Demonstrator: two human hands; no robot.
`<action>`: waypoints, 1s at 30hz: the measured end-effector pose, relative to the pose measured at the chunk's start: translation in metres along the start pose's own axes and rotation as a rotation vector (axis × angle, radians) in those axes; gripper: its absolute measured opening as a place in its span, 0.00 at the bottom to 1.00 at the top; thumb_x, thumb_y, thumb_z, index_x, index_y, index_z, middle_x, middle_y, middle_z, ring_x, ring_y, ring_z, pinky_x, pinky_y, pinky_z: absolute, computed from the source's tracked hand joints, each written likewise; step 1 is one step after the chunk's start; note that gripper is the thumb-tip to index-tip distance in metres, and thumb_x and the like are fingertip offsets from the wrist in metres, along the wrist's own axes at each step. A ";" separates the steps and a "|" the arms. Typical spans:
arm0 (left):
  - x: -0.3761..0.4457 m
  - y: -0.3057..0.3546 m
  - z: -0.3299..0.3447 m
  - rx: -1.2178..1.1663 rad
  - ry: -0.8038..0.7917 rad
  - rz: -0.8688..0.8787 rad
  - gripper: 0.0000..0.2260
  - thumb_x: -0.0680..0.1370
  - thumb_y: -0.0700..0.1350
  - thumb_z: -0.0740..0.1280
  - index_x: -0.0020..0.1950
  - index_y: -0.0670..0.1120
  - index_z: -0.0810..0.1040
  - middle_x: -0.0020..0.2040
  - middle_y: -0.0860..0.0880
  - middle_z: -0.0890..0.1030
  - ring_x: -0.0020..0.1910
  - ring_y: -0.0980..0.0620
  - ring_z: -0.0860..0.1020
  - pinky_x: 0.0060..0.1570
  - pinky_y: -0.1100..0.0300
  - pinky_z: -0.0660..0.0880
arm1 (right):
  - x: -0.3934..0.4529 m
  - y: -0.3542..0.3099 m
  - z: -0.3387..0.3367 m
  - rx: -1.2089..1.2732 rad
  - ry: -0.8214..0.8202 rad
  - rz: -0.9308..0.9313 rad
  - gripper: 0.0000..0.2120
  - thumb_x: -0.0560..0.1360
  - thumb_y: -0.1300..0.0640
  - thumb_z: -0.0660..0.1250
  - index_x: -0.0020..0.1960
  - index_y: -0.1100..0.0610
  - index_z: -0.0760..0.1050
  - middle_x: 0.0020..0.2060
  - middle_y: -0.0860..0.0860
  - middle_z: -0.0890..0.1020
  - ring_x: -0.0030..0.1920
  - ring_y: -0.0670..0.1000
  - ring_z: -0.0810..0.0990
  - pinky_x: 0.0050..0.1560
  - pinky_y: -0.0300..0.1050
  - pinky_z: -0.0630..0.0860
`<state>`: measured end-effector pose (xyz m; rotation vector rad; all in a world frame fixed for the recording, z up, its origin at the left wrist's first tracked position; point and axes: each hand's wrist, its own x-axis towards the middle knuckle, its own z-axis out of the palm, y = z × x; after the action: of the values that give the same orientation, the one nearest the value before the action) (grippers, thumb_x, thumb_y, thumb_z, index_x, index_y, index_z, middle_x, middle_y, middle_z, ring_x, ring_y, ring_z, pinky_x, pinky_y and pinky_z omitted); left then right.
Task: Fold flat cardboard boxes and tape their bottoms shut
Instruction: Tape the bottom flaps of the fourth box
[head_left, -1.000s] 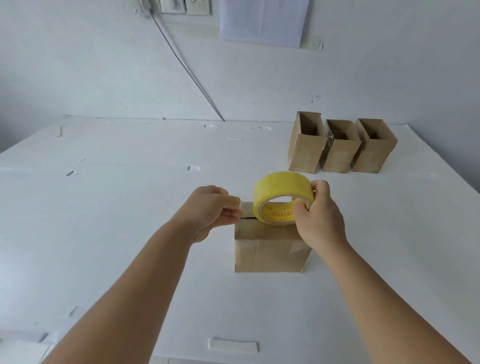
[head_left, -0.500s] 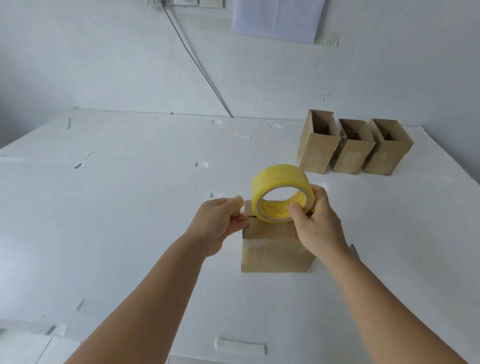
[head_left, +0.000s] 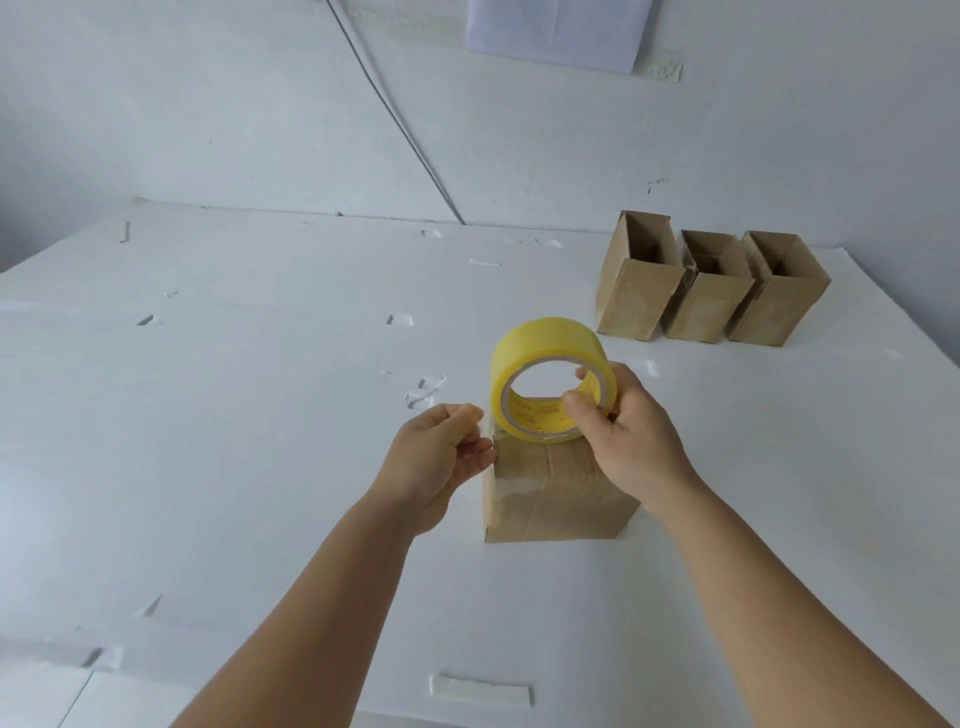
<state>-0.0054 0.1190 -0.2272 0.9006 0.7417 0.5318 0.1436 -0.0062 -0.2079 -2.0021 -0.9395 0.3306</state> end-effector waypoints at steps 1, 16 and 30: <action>0.000 0.001 0.002 0.021 0.006 -0.002 0.04 0.79 0.38 0.64 0.45 0.39 0.74 0.33 0.48 0.71 0.32 0.52 0.74 0.35 0.63 0.78 | 0.000 0.002 0.001 0.011 0.034 -0.012 0.07 0.77 0.44 0.62 0.53 0.43 0.69 0.40 0.43 0.79 0.44 0.45 0.78 0.42 0.43 0.71; 0.014 -0.011 -0.007 0.321 0.092 0.060 0.06 0.80 0.41 0.61 0.47 0.40 0.74 0.33 0.49 0.67 0.30 0.55 0.68 0.39 0.57 0.80 | 0.000 0.012 0.001 0.128 0.175 -0.055 0.14 0.79 0.46 0.60 0.64 0.42 0.67 0.44 0.41 0.76 0.46 0.40 0.75 0.42 0.32 0.67; 0.010 -0.050 -0.011 0.657 0.216 -0.023 0.14 0.81 0.48 0.59 0.66 0.49 0.66 0.59 0.45 0.75 0.53 0.49 0.77 0.52 0.54 0.77 | -0.001 0.013 0.000 0.098 0.141 -0.047 0.19 0.78 0.44 0.60 0.68 0.43 0.65 0.55 0.49 0.77 0.51 0.48 0.74 0.43 0.32 0.66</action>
<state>-0.0023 0.1056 -0.2775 1.4534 1.1547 0.3669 0.1490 -0.0109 -0.2184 -1.8847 -0.8637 0.2024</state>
